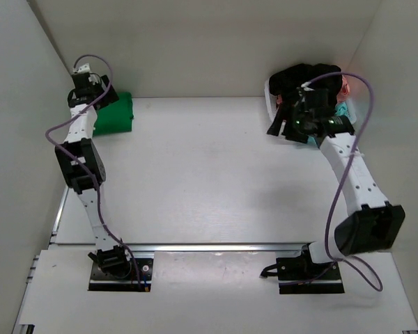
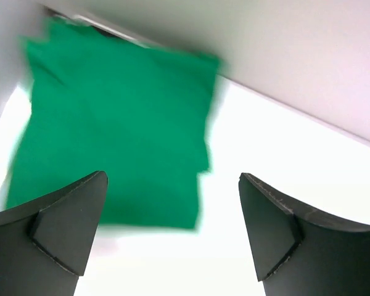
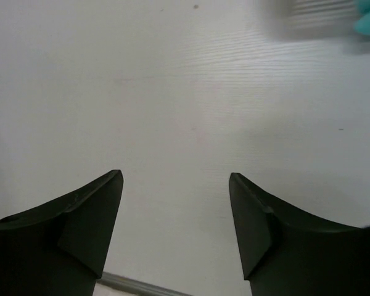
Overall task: Fold and stack the t-shirts
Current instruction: Put the neatly folded tshirt into the corner of the board with the left arm
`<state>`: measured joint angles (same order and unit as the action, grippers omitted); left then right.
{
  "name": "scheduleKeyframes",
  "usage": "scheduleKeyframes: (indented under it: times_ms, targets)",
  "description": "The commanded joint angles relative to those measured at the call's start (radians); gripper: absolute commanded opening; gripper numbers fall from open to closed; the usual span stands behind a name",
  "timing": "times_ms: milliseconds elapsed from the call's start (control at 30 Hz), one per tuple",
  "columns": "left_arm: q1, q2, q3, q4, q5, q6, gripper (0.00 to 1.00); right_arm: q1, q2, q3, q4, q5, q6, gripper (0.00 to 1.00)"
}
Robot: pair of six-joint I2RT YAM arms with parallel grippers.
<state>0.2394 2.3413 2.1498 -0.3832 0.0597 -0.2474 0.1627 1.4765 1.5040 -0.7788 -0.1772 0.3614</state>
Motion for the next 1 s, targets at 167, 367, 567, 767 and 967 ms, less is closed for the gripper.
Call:
scheduleKeyframes:
  times_ms: [167, 367, 567, 767, 967]
  targets:
    - [-0.086, -0.595, -0.706, 0.196, 0.282, -0.217, 0.99, -0.158, -0.058, -0.033, -0.028, 0.033, -0.059, 0.99]
    - [-0.225, -0.767, -0.834, 0.109, 0.292, -0.184, 0.99, -0.141, -0.013, -0.007, 0.015, 0.015, -0.127, 0.99]
    - [-0.463, -0.919, -0.909, -0.066, 0.237, -0.110, 0.99, -0.199, 0.008, 0.016, 0.044, 0.015, -0.118, 0.99]
    - [-0.503, -1.146, -1.125, -0.126, 0.256, -0.145, 0.98, -0.232, 0.042, 0.039, 0.078, 0.053, -0.088, 0.99]
    - [-0.506, -1.133, -1.099, -0.233, 0.275, -0.106, 0.99, -0.288, 0.074, 0.045, 0.159, 0.056, -0.069, 0.99]
